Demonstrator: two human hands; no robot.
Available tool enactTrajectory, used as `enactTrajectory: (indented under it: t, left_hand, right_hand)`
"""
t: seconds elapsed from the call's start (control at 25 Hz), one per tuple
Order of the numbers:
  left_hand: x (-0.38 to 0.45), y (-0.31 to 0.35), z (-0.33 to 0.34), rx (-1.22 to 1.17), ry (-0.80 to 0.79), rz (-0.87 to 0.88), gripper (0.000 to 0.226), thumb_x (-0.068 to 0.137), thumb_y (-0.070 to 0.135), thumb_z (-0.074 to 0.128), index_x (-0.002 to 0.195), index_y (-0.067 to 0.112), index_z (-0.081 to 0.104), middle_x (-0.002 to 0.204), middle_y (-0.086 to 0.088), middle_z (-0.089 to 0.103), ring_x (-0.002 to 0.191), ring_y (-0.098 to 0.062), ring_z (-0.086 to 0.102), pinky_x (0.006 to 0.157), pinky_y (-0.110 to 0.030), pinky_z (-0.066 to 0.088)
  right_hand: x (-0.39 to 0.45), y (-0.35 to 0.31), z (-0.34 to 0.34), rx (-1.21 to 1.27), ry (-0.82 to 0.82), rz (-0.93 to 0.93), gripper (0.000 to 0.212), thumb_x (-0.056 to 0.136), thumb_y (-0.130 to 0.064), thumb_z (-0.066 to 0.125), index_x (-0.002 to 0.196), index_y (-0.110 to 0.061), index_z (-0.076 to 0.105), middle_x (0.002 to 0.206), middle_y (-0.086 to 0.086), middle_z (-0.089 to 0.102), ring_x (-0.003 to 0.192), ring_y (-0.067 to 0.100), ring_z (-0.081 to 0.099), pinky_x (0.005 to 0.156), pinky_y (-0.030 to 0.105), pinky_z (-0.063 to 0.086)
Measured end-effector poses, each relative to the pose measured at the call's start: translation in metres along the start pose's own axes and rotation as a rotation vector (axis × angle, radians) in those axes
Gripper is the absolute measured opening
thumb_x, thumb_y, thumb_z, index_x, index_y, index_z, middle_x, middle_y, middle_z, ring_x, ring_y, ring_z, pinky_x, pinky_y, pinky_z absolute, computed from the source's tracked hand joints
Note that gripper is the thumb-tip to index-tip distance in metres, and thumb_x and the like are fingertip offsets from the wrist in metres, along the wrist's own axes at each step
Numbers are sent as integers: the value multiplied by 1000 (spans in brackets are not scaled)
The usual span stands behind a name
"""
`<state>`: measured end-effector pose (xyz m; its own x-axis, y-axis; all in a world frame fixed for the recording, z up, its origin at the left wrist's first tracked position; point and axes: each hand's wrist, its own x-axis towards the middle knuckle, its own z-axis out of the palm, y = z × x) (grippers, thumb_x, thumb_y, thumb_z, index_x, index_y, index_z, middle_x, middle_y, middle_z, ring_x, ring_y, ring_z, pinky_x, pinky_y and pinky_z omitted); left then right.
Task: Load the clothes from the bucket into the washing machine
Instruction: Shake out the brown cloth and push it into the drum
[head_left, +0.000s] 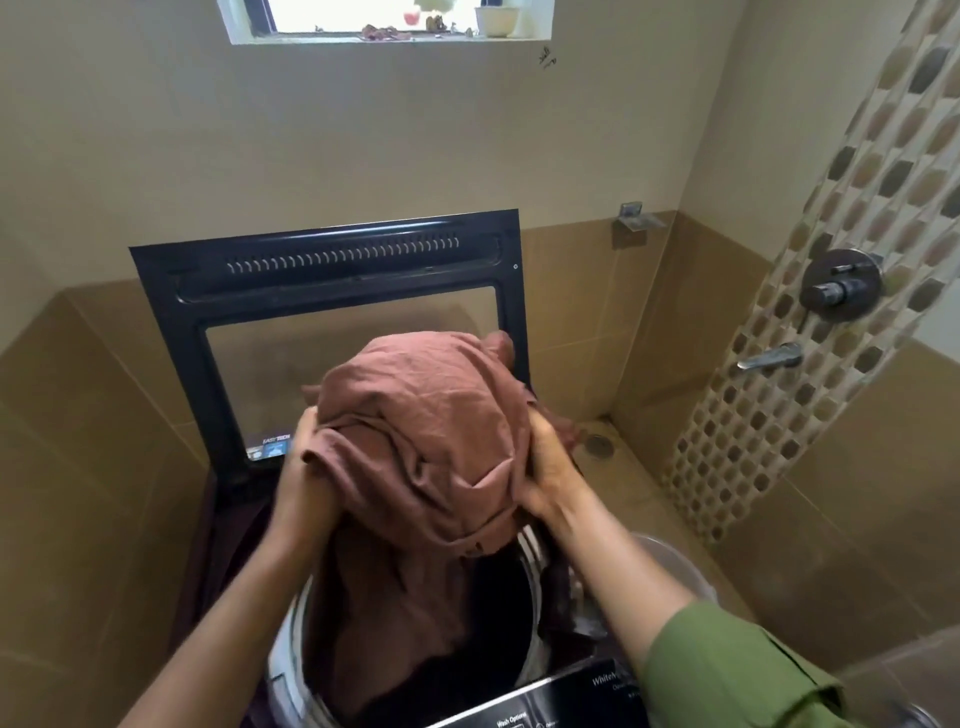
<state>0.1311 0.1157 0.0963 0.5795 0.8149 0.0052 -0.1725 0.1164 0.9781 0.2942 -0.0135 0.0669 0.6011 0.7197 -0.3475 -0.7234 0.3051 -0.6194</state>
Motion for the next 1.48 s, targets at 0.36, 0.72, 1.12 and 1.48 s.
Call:
enactTrajectory:
  t: [0.36, 0.72, 1.12, 1.48]
  left_hand:
    - [-27, -78, -74, 158, -192, -698, 60, 86, 43, 62, 133, 10, 49, 114, -5, 64, 96, -20, 65, 81, -37, 54]
    - [16, -96, -155, 1788, -120, -147, 72, 90, 43, 48, 154, 30, 19, 164, -5, 1, 150, -37, -6, 115, -64, 4]
    - [18, -143, -173, 2005, -4, -204, 90, 86, 64, 43, 155, 31, -5, 164, -7, 3, 138, -52, 19, 67, -49, 56]
    - [21, -159, -172, 2153, 86, -97, 87, 84, 62, 45, 156, 27, 9, 160, -11, 19, 121, -53, 39, 60, -47, 51]
  right_hand:
    - [-1, 136, 10, -647, 115, 180, 11, 86, -1, 63, 94, -6, 68, 64, 1, 71, 53, 10, 66, 52, 19, 52]
    - [39, 193, -49, -508, 478, 370, 12, 83, -3, 65, 92, 4, 68, 85, 21, 68, 72, 34, 65, 64, 36, 54]
    - [62, 261, -58, -1189, 95, 480, 95, 86, -40, 67, 154, -22, 4, 148, 9, 42, 136, 26, 42, 112, 34, 33]
    - [96, 361, -125, -1273, -138, 803, 46, 99, -18, 46, 140, 0, 41, 144, 16, 45, 129, 32, 45, 98, 21, 36]
